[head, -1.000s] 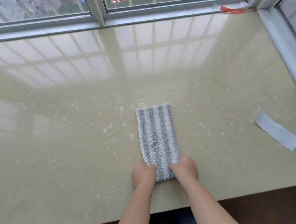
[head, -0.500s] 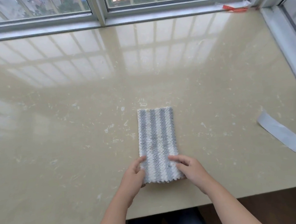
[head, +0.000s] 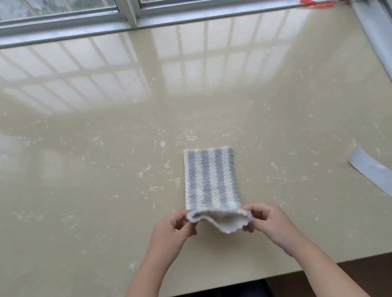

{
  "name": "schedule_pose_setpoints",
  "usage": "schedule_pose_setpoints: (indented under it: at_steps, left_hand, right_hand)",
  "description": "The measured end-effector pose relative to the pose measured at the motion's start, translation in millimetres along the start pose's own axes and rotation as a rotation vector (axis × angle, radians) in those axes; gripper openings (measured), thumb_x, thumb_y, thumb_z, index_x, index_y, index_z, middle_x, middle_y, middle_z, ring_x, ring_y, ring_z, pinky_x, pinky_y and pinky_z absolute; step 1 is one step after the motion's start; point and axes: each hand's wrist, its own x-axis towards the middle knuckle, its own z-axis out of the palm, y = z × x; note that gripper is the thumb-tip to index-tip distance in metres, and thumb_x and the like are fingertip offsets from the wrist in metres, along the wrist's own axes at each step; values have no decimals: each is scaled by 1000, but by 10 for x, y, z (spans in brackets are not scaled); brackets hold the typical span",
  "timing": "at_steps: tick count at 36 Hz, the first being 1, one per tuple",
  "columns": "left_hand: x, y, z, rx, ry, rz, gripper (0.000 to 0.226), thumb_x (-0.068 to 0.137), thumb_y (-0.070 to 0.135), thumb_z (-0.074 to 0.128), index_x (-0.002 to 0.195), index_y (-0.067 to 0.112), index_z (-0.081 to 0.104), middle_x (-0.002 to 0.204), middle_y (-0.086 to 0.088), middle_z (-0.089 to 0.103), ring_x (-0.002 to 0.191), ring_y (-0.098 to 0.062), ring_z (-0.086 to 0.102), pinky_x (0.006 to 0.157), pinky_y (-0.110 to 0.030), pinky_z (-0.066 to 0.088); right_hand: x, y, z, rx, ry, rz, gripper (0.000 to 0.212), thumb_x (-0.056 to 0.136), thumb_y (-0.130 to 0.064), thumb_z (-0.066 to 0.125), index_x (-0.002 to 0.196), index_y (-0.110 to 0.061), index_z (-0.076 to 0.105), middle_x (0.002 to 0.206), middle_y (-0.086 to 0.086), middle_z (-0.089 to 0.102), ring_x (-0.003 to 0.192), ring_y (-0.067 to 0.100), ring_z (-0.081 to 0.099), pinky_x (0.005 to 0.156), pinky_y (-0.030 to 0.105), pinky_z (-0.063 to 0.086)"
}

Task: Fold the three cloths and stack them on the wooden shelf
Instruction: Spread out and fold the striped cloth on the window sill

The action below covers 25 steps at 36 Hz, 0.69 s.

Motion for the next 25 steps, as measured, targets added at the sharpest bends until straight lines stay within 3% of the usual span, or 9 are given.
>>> schedule_pose_setpoints:
  at_steps: [2, 5, 7, 10, 13, 16, 18, 21, 25]
  left_hand:
    - [27, -13, 19, 195, 95, 155, 19, 87, 33, 61, 72, 44, 63, 56, 15, 48, 57, -2, 45, 56, -12, 34]
    - [106, -78, 40, 354, 180, 318, 21, 80, 54, 49, 80, 41, 66, 65, 14, 44, 71, 0, 46, 65, -10, 34]
    - [171, -72, 47, 352, 193, 378, 30, 81, 52, 47, 85, 34, 70, 78, 20, 48, 85, 3, 47, 75, -7, 34]
    - [280, 22, 42, 322, 148, 427, 26, 86, 46, 43, 91, 32, 64, 94, 21, 56, 94, 6, 51, 83, -6, 33]
    - [399, 112, 64, 300, 122, 362, 12, 89, 40, 40, 82, 35, 49, 80, 13, 58, 80, -5, 53, 68, -14, 38]
    - [507, 186, 98, 293, 136, 322, 25, 96, 28, 43, 72, 25, 35, 61, 5, 43, 62, -12, 44, 56, -21, 33]
    - [614, 229, 111, 292, 145, 295, 31, 97, 22, 43, 70, 27, 29, 56, 7, 34, 55, -9, 39, 52, -21, 29]
    - [774, 261, 135, 285, 184, 267, 32, 98, 21, 42, 70, 27, 28, 54, 7, 32, 50, -12, 36, 50, -23, 27]
    - [929, 252, 167, 274, 223, 196, 29, 98, 22, 41, 72, 27, 32, 54, 6, 33, 48, -11, 32, 49, -23, 26]
  right_hand:
    - [26, 19, -34, -58, 49, -50, 14, 83, -5, 65, 77, -16, 69, 55, -1, 49, 52, 8, 44, 55, 19, 36]
    - [90, 18, -32, -186, 146, -147, 25, 85, -10, 64, 68, -28, 64, 56, -6, 39, 53, 4, 34, 51, 17, 27]
    - [148, -8, 7, -256, 227, -224, 31, 85, -10, 65, 66, -34, 58, 60, -6, 40, 55, 4, 38, 53, 13, 29]
    - [285, -38, 46, -305, 302, -266, 22, 86, -11, 64, 77, -32, 62, 80, -1, 50, 76, 0, 50, 65, 8, 35]
    - [438, -98, 55, -243, 317, -290, 12, 87, -18, 61, 84, -30, 63, 89, -4, 54, 86, 2, 53, 72, 7, 36]
    - [575, -184, 52, -150, 305, -271, 7, 88, -24, 55, 85, -26, 61, 86, -4, 60, 79, 7, 57, 72, 19, 43]
    - [691, -208, 39, -129, 289, -246, 12, 94, -17, 53, 85, -12, 59, 78, 5, 59, 71, 13, 52, 66, 29, 41]
    - [841, -255, 33, -190, 295, -221, 21, 95, -18, 50, 86, 1, 52, 71, 8, 50, 66, 14, 44, 60, 29, 33]
    - [995, -325, 38, -292, 304, -200, 27, 95, -21, 47, 70, -14, 42, 59, -3, 38, 52, 8, 31, 50, 22, 25]
